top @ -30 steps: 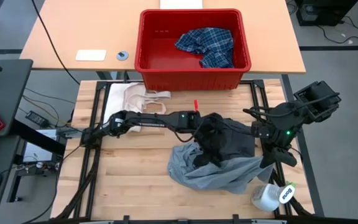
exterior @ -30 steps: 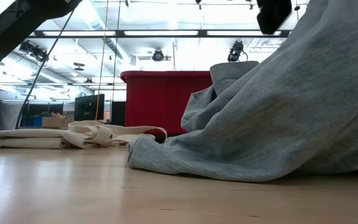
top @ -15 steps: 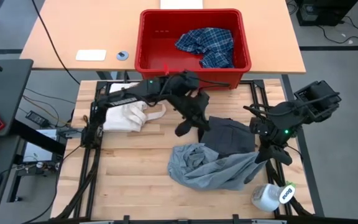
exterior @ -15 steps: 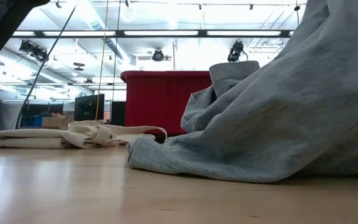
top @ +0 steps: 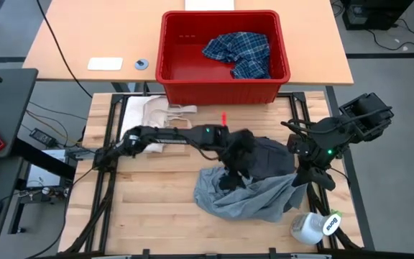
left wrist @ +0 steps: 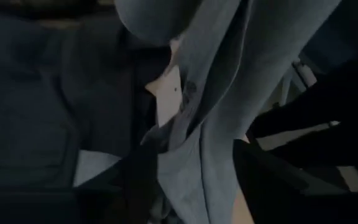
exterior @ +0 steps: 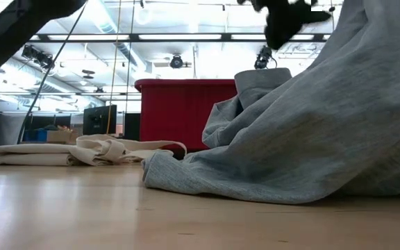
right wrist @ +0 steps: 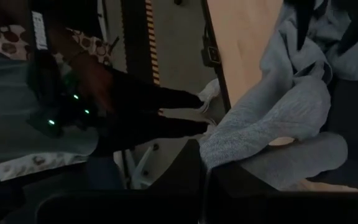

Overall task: Fold Laundry from Bin
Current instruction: Fold the gray shirt

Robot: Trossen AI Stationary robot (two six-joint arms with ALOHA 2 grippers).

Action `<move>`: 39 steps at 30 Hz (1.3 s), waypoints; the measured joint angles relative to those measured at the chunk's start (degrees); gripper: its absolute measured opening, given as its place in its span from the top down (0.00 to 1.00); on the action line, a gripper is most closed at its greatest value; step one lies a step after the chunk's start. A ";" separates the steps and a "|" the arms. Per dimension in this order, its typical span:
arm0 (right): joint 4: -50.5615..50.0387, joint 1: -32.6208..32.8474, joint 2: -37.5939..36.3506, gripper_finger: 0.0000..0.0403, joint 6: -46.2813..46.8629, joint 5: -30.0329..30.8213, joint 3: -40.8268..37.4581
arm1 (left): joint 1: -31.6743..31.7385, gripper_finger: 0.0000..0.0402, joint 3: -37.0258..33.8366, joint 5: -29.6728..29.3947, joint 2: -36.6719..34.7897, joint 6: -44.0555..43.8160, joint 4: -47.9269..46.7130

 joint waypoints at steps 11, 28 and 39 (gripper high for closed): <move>0.33 0.00 0.01 0.98 0.17 2.10 0.00 | -1.29 0.57 0.02 0.18 5.77 -1.01 5.86; -0.01 -0.16 -0.13 0.98 -4.41 9.52 0.01 | 8.13 0.99 0.09 -15.02 -19.04 6.52 -11.59; 0.03 -6.62 4.62 0.98 -8.83 29.76 -9.38 | -1.56 0.99 0.09 -23.82 -23.38 9.55 -16.96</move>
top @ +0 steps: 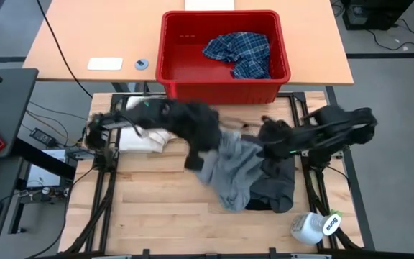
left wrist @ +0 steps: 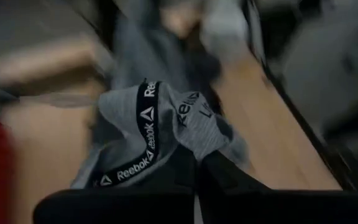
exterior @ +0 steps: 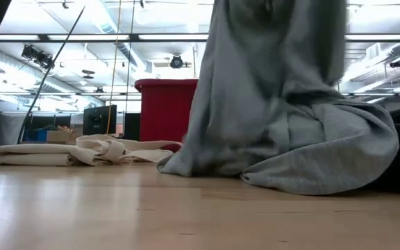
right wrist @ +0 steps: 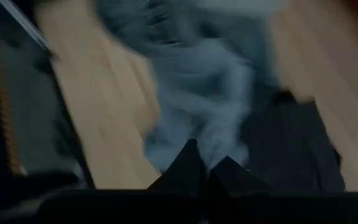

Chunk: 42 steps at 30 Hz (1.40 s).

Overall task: Fold Laundry from Bin
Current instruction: Fold the gray shirt

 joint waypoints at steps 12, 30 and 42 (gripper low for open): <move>-0.09 -1.55 -5.56 0.96 -0.93 -7.85 -31.19 | -5.05 0.99 -0.09 -12.52 9.18 -7.44 -14.92; 0.00 7.44 -20.09 0.93 8.16 -9.26 -42.37 | -7.27 0.79 -26.26 -6.03 6.32 -19.43 18.80; 0.13 8.55 -18.75 0.44 5.51 -21.44 -44.43 | -6.89 0.77 -27.48 4.84 6.10 -14.97 26.45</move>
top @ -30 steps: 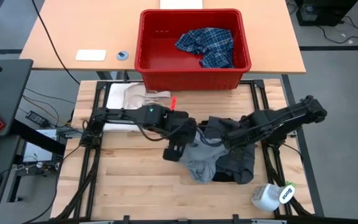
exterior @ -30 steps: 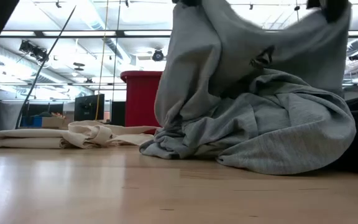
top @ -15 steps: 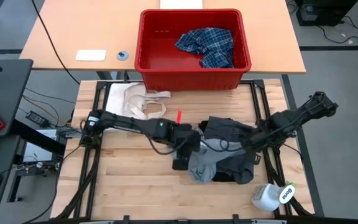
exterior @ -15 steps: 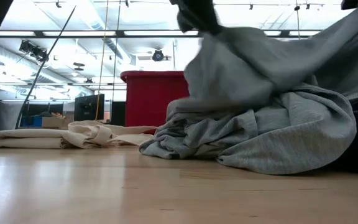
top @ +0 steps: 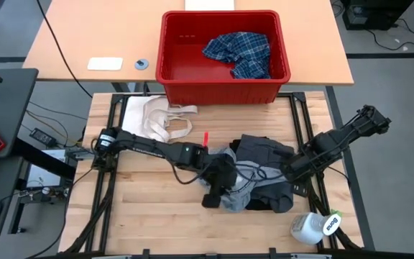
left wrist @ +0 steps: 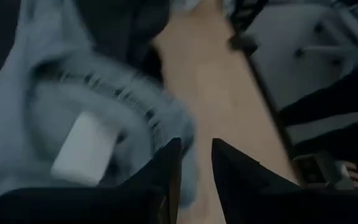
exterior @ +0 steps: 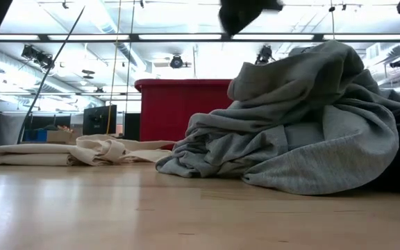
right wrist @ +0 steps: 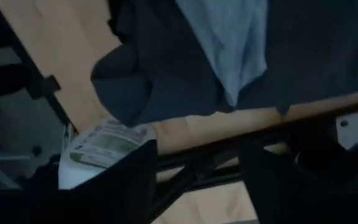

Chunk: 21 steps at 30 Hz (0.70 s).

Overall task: Fold Laundry from Bin
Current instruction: Fold the gray shirt

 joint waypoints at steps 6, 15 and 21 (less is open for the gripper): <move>8.04 0.18 0.08 0.33 -4.48 7.09 -0.09 | 2.29 0.77 0.13 -0.60 -1.32 0.63 -10.87; 14.68 0.17 0.08 0.36 -5.51 11.46 -2.40 | 1.67 0.77 -8.29 -0.54 -0.80 14.05 -8.55; 15.98 0.17 0.08 0.39 -2.17 11.76 -2.40 | 1.45 0.77 -11.80 -0.51 -0.75 16.11 -1.28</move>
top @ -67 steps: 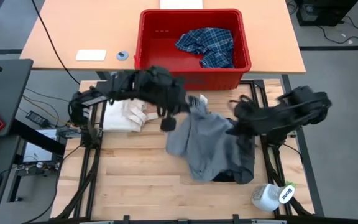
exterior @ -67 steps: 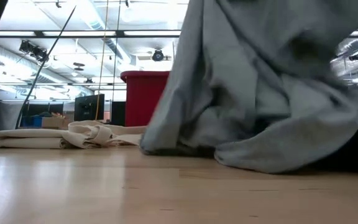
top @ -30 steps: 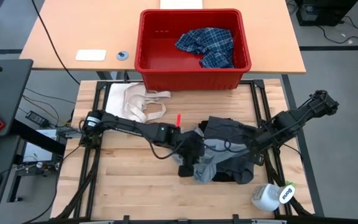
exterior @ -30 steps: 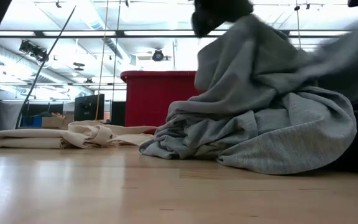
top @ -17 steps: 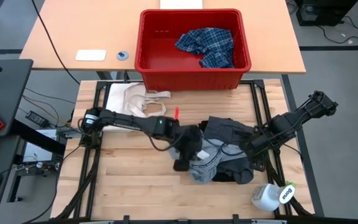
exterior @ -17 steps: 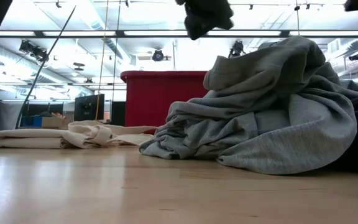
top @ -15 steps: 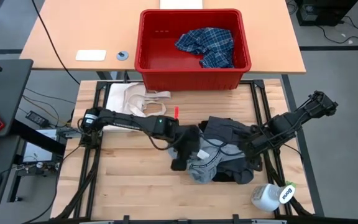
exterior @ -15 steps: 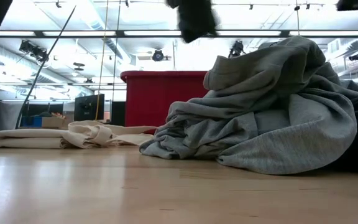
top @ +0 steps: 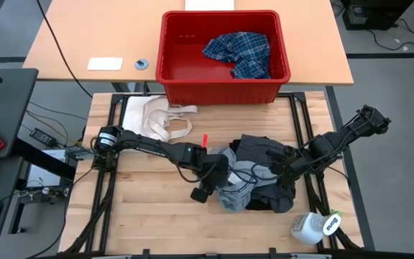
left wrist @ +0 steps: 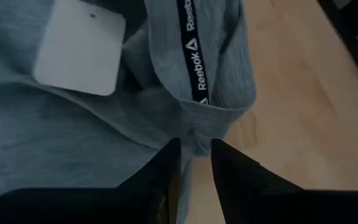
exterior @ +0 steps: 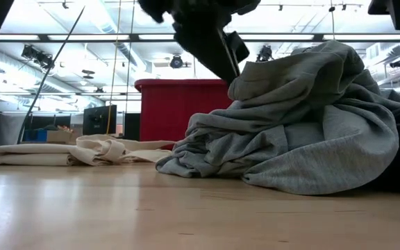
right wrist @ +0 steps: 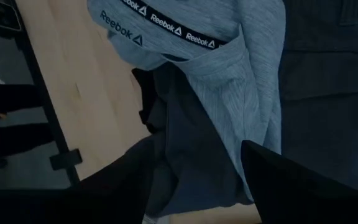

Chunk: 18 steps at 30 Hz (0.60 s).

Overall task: Fold Laundry from Bin
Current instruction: Fold the gray shirt

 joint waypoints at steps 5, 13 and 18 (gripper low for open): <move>1.41 0.00 0.00 0.40 0.32 0.11 0.00 | -2.20 0.77 -0.07 -2.14 0.00 6.26 -0.99; 3.54 -0.21 0.00 0.40 0.36 1.06 0.00 | -3.71 0.77 -0.11 -10.99 1.34 7.37 -1.27; 4.01 -0.22 0.00 0.40 1.39 1.72 0.00 | -3.52 0.77 -0.07 -12.03 1.31 7.37 -1.32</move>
